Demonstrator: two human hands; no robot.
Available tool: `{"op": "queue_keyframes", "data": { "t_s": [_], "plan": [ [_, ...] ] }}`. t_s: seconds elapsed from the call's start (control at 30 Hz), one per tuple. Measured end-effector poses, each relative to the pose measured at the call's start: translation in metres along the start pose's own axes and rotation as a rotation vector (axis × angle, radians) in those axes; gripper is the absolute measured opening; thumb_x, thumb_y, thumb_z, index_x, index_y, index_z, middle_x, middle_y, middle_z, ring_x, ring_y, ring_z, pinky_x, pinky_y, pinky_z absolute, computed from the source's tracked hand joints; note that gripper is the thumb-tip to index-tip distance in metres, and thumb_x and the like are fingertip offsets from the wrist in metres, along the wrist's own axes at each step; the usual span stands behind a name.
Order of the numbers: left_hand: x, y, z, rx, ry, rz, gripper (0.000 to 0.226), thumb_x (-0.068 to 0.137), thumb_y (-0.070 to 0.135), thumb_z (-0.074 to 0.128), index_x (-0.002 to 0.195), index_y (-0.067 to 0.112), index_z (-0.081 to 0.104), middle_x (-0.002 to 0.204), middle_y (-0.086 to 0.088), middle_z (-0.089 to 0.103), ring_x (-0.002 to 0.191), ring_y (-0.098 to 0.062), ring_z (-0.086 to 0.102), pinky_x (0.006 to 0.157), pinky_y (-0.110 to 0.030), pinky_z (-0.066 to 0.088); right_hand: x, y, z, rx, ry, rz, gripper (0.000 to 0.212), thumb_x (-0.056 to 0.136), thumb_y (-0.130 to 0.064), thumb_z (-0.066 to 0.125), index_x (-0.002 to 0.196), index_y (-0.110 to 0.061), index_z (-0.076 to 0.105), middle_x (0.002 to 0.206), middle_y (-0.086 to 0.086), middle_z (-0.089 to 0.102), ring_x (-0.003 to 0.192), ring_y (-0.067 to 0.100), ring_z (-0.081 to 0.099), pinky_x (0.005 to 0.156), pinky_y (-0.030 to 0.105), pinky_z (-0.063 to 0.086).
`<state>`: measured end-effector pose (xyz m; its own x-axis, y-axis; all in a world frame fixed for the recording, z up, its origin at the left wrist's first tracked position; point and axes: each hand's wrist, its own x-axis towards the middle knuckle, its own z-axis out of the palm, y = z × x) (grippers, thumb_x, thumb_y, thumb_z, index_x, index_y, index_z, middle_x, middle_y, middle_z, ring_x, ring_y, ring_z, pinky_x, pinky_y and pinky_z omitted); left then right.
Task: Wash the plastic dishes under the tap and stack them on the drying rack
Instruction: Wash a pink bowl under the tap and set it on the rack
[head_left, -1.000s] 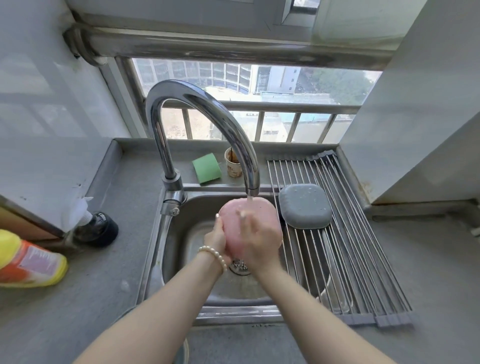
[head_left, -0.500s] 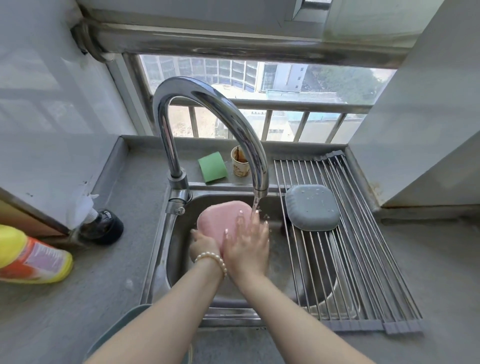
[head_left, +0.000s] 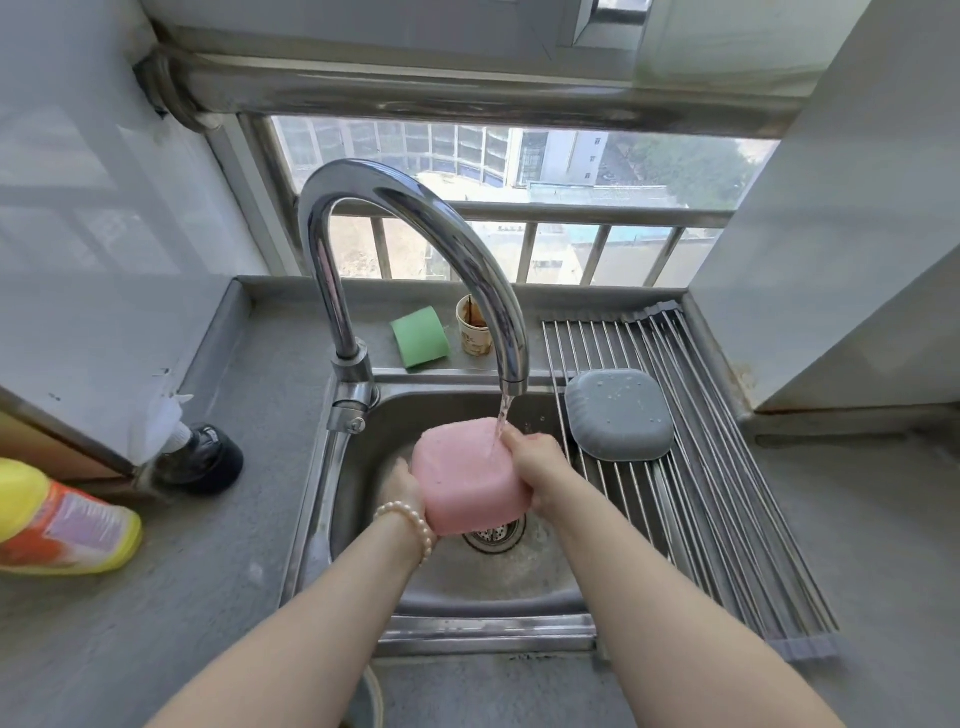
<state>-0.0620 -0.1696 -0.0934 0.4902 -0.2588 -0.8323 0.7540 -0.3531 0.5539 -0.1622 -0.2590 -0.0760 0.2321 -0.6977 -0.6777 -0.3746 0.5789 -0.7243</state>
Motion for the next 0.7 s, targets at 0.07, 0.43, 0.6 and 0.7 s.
{"op": "queue_keyframes", "data": {
  "t_s": [0.07, 0.43, 0.6, 0.7],
  "plan": [
    [-0.001, 0.0, 0.003, 0.186, 0.119, 0.152, 0.043, 0.098, 0.039, 0.04, 0.107, 0.003, 0.061, 0.104, -0.012, 0.06, 0.107, -0.031, 0.058, 0.095, -0.037, 0.045, -0.001, 0.004, -0.001, 0.056, 0.084, 0.009, 0.057, 0.095, -0.045, 0.051, 0.121, 0.006, 0.054, 0.12, 0.014, 0.061, 0.104, 0.029, 0.059, 0.087, 0.033, 0.047],
    [-0.024, -0.033, 0.024, 1.145, 0.021, 0.897, 0.092, 0.063, 0.078, -0.008, 0.146, 0.048, 0.016, 0.16, 0.0, 0.002, 0.145, -0.028, -0.009, 0.112, -0.053, -0.011, -0.019, 0.009, 0.006, -0.285, 0.341, -0.195, 0.057, 0.103, -0.038, 0.028, 0.11, 0.002, 0.067, 0.115, 0.024, 0.064, 0.11, 0.037, 0.058, 0.088, 0.034, 0.043],
    [-0.028, -0.004, 0.039, 1.021, 0.091, 0.827, 0.046, 0.084, 0.064, 0.038, 0.106, 0.028, 0.055, 0.117, -0.003, 0.057, 0.118, -0.029, 0.043, 0.104, -0.044, 0.03, -0.026, 0.016, 0.009, -0.32, 0.289, -0.44, 0.054, 0.102, -0.037, 0.033, 0.095, -0.002, 0.073, 0.098, 0.021, 0.07, 0.094, 0.034, 0.063, 0.079, 0.035, 0.045],
    [-0.015, 0.016, 0.042, 0.914, -0.057, 0.784, 0.042, 0.08, 0.061, 0.051, 0.068, 0.021, 0.051, 0.078, -0.004, 0.061, 0.085, -0.025, 0.054, 0.076, -0.034, 0.043, -0.024, 0.012, -0.001, -0.271, 0.224, -0.539, 0.052, 0.101, -0.032, 0.041, 0.063, -0.013, 0.071, 0.065, 0.006, 0.069, 0.065, 0.022, 0.059, 0.065, 0.034, 0.042]
  ]
}}
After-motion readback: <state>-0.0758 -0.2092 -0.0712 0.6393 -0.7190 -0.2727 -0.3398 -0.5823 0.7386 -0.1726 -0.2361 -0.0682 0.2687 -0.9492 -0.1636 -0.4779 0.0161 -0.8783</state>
